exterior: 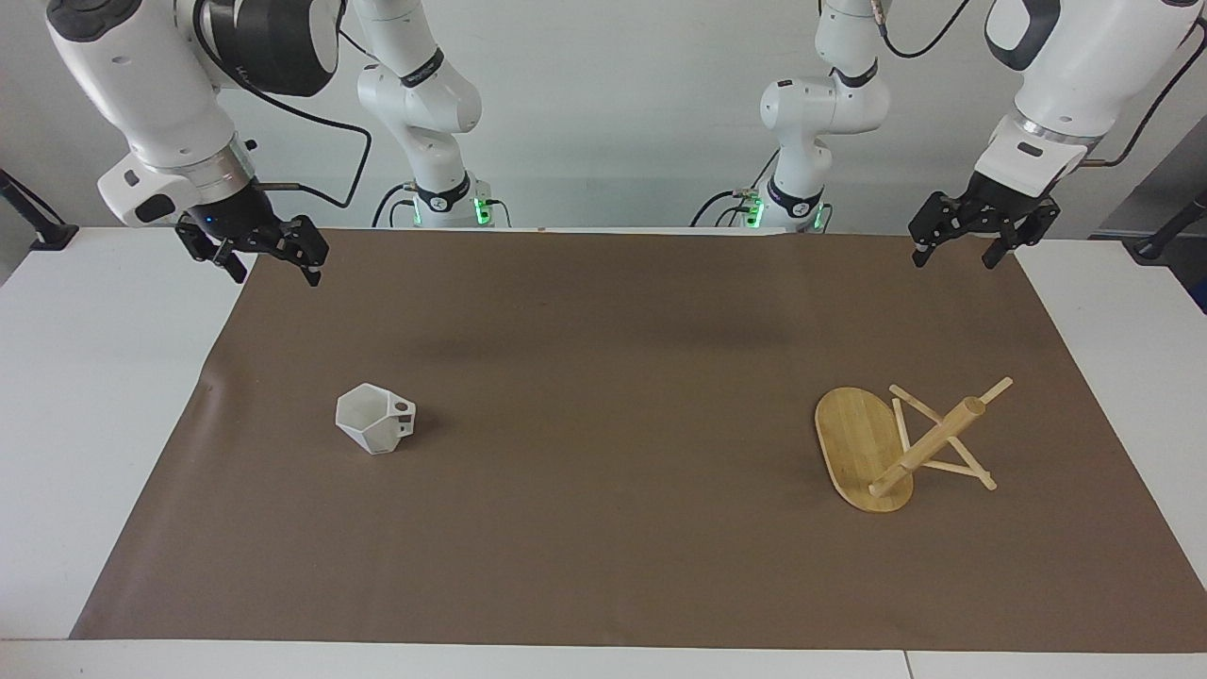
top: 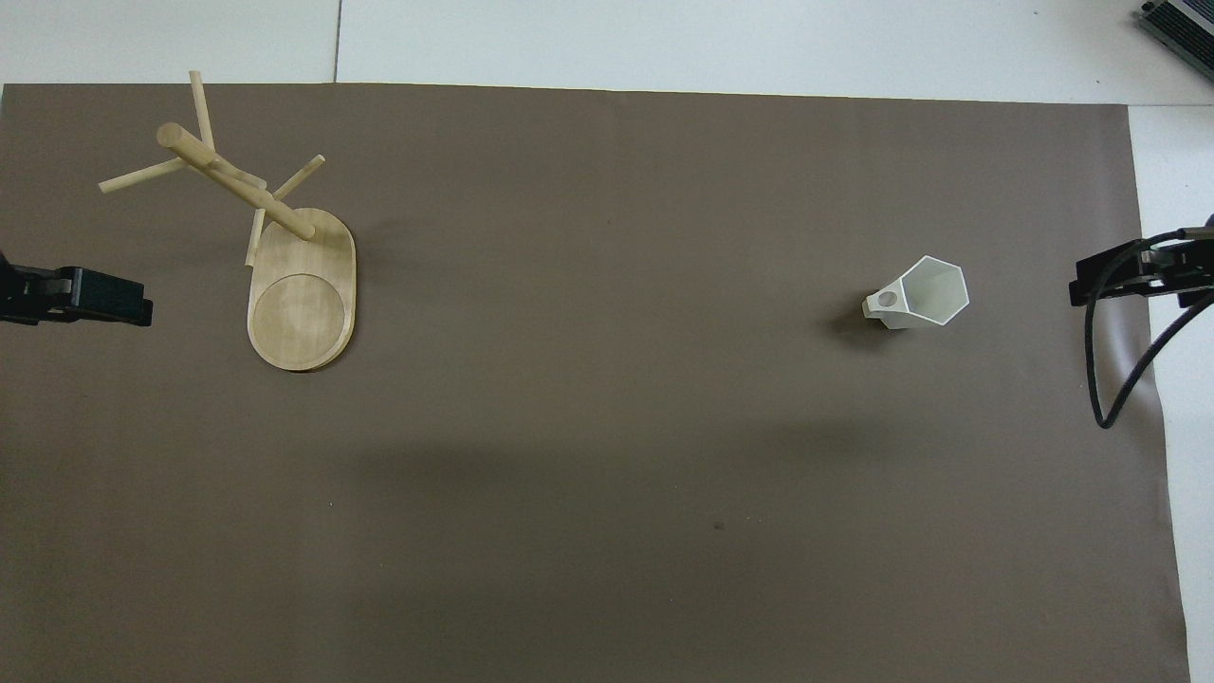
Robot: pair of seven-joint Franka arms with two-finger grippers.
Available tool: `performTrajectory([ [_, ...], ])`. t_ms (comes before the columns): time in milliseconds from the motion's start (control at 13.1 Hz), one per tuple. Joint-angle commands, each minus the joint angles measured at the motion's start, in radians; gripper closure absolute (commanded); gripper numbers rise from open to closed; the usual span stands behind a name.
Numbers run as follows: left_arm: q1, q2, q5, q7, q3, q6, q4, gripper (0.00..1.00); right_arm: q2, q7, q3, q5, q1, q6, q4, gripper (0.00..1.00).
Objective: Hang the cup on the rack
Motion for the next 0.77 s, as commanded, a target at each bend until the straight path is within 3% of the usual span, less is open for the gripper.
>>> performTrajectory([
  [0, 0.014, -0.014, 0.014, 0.008, -0.01, 0.005, -0.019, 0.0, -0.014, -0.016, 0.001, 0.003, -0.008, -0.012, -0.008, 0.0],
  [689, 0.014, -0.014, 0.014, 0.008, -0.01, 0.007, -0.019, 0.0, -0.014, -0.012, 0.003, 0.003, -0.008, -0.008, -0.008, 0.0],
])
